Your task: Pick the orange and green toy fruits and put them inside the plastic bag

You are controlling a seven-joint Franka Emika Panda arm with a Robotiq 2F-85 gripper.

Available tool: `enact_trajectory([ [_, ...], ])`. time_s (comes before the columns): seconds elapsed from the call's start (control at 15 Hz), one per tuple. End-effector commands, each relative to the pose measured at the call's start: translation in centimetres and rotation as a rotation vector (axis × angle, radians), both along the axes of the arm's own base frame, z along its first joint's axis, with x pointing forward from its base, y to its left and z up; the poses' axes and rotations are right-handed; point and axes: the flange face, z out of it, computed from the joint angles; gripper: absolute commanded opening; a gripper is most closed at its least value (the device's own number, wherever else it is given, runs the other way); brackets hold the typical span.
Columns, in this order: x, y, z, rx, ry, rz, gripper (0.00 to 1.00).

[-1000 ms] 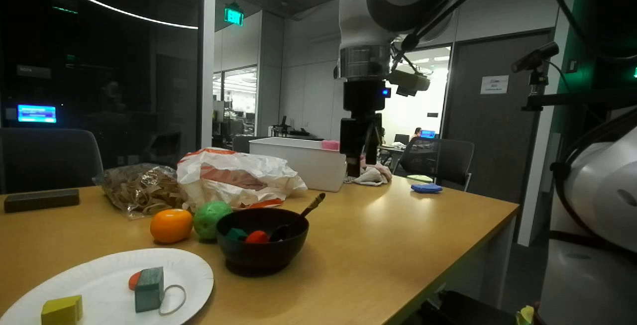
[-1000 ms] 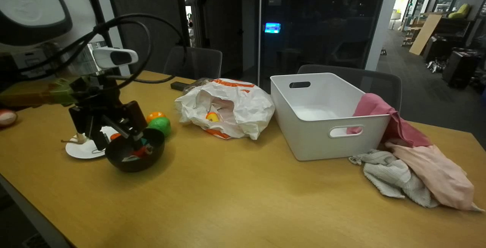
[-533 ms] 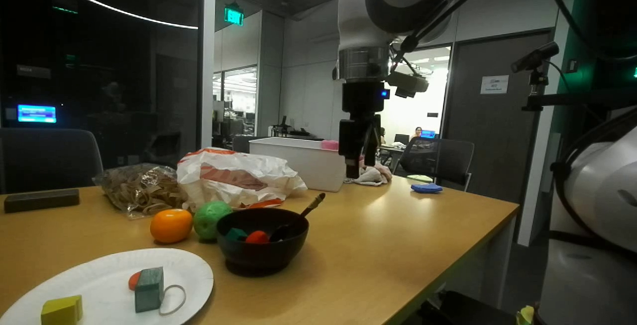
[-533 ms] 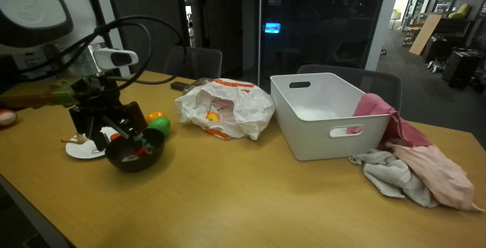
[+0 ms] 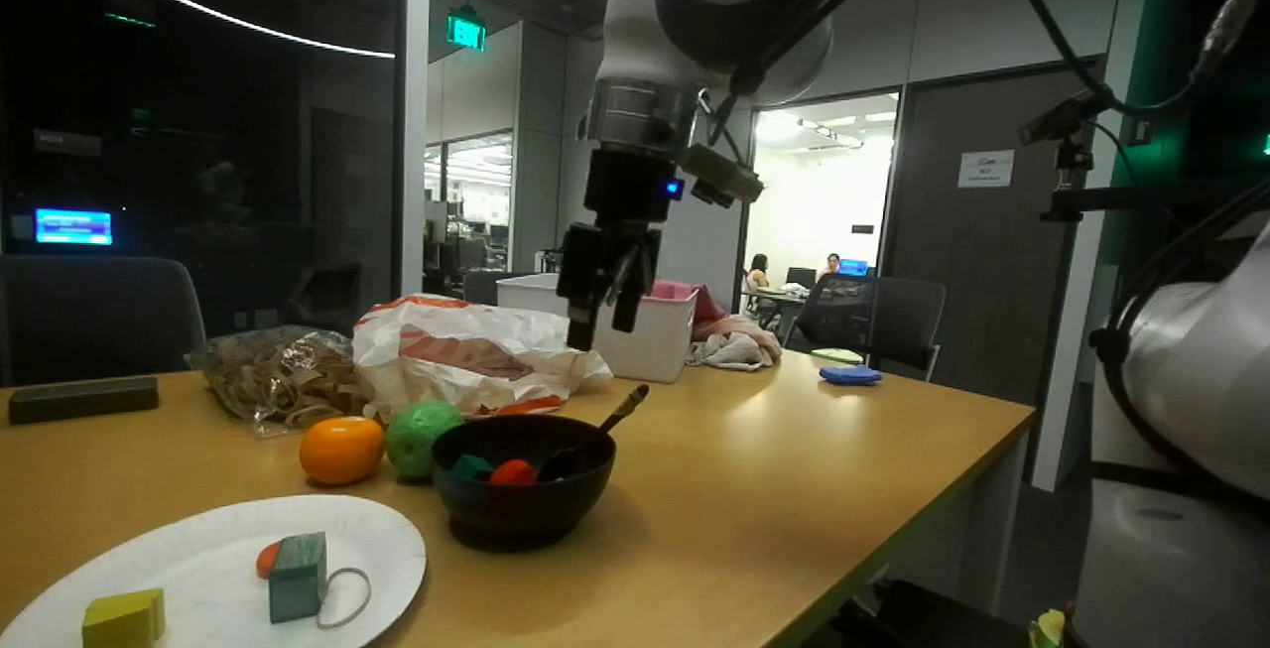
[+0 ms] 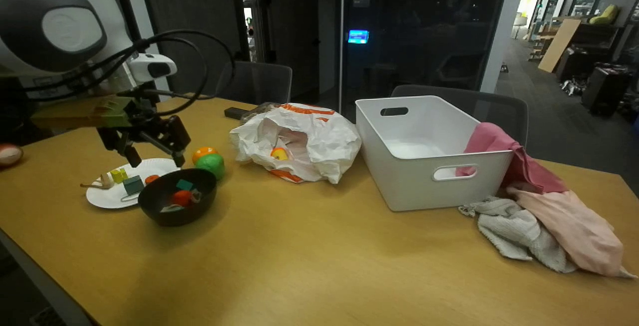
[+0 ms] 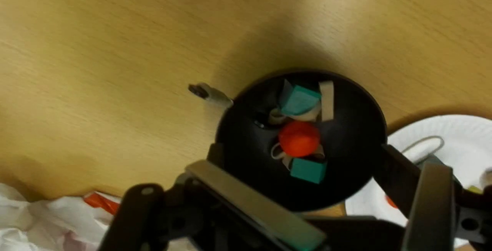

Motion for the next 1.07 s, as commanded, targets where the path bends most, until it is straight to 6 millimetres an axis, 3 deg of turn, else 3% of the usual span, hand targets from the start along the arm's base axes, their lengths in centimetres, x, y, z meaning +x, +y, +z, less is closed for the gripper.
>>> enact_trajectory([
  [0.0, 4.9, 3.6, -0.6, 0.081, -0.009, 0.046, 1.0],
  [0.27, 8.6, 7.1, -3.1, 0.115, -0.018, 0.108, 1.0],
  [0.6, 10.7, 11.5, -5.8, -0.049, -0.094, 0.347, 1.0],
  [0.8, 11.8, 12.4, -7.2, -0.121, -0.115, 0.432, 1.0],
  [1.0, 14.0, 11.6, -8.5, -0.157, -0.141, 0.435, 1.0],
])
